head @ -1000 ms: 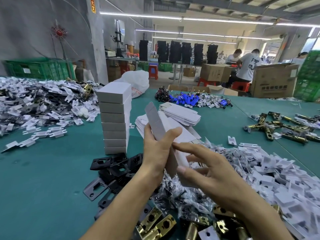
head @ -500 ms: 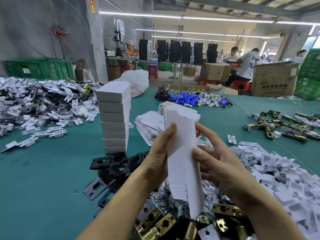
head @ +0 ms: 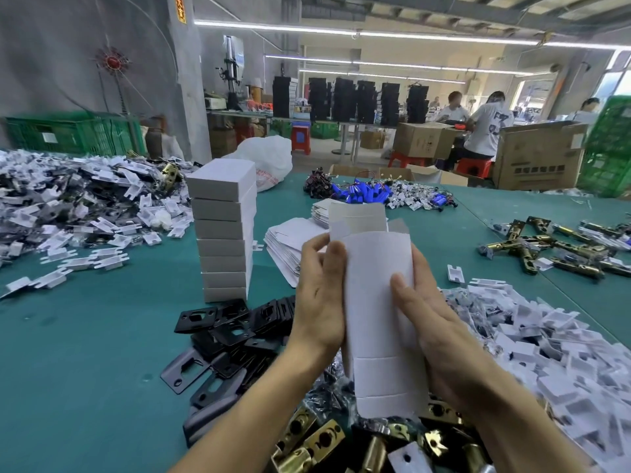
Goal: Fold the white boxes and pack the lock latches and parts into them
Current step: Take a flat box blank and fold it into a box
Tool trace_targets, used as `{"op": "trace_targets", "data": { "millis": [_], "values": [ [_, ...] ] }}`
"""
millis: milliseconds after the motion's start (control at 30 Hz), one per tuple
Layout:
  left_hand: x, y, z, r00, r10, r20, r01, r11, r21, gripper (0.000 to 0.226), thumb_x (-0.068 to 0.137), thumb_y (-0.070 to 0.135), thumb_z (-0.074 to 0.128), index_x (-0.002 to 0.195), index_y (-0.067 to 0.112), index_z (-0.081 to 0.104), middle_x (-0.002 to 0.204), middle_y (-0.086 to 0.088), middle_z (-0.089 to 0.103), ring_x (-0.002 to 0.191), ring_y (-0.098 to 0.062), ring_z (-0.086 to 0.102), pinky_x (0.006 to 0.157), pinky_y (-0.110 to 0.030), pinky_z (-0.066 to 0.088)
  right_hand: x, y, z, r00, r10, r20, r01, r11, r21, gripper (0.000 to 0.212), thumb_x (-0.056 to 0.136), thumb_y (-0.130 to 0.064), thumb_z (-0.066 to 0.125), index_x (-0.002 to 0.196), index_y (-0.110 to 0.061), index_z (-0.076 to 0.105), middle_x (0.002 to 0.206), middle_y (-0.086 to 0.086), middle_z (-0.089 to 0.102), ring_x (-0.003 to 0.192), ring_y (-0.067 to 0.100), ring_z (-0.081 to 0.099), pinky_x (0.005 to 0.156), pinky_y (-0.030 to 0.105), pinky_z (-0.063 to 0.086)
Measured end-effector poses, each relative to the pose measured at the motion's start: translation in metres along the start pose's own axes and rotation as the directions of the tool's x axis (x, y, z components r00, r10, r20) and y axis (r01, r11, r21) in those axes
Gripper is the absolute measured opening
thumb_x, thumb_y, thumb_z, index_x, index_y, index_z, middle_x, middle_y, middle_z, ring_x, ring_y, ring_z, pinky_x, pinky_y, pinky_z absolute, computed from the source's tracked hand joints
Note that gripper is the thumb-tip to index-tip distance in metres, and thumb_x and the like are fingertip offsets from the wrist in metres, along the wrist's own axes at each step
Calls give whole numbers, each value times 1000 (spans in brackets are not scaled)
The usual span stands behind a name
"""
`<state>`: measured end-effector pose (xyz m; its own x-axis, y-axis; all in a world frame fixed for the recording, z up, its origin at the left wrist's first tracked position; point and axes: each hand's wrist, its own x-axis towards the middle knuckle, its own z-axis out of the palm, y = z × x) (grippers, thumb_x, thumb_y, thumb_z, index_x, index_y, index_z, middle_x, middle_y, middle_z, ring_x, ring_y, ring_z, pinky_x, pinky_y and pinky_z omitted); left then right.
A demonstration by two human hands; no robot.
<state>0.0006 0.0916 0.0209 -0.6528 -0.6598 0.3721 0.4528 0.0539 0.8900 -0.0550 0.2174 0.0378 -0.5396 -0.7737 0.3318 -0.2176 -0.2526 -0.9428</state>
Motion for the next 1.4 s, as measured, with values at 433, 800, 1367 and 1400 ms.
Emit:
{"op": "trace_targets", "data": {
  "millis": [433, 800, 1367, 1400],
  "values": [
    [-12, 1, 13, 952, -138, 273, 172, 979, -105, 75, 83, 60, 53, 144, 18, 46, 126, 6, 66, 117, -7, 64, 94, -25, 50, -9, -1, 31, 996, 15, -89, -63, 827, -558, 85, 69, -94, 7, 144, -62, -15, 158, -35, -1, 136, -19, 21, 110, 18, 25],
    [-10, 2, 18, 984, -95, 150, 130, 960, -246, 44, 87, 32, 60, 124, 8, 55, 121, -16, 70, 111, -33, 67, 99, -43, 53, -5, 3, 10, 956, -226, -187, 33, 717, -696, 56, 89, -77, 25, 138, -73, -2, 121, -45, 30, 103, -14, 38, 85, 26, 36],
    [-10, -17, 2, 977, 141, 158, -163, 977, 138, 6, 92, 40, 61, 86, 38, 61, 85, 11, 64, 79, -12, 59, 69, -42, 52, -3, 2, -30, 989, -134, -69, 76, 840, -537, 16, 94, -45, 55, 100, -35, 64, 85, -7, 69, 80, 13, 68, 72, 46, 58],
    [-9, -17, 1, 976, 104, 192, -132, 982, 139, 6, 89, 44, 63, 87, 38, 61, 85, 9, 64, 79, -14, 60, 68, -45, 54, -3, 2, -32, 992, -108, -71, 54, 841, -538, 17, 91, -43, 56, 98, -31, 65, 86, -4, 70, 82, 12, 68, 75, 47, 57]
  ]
}}
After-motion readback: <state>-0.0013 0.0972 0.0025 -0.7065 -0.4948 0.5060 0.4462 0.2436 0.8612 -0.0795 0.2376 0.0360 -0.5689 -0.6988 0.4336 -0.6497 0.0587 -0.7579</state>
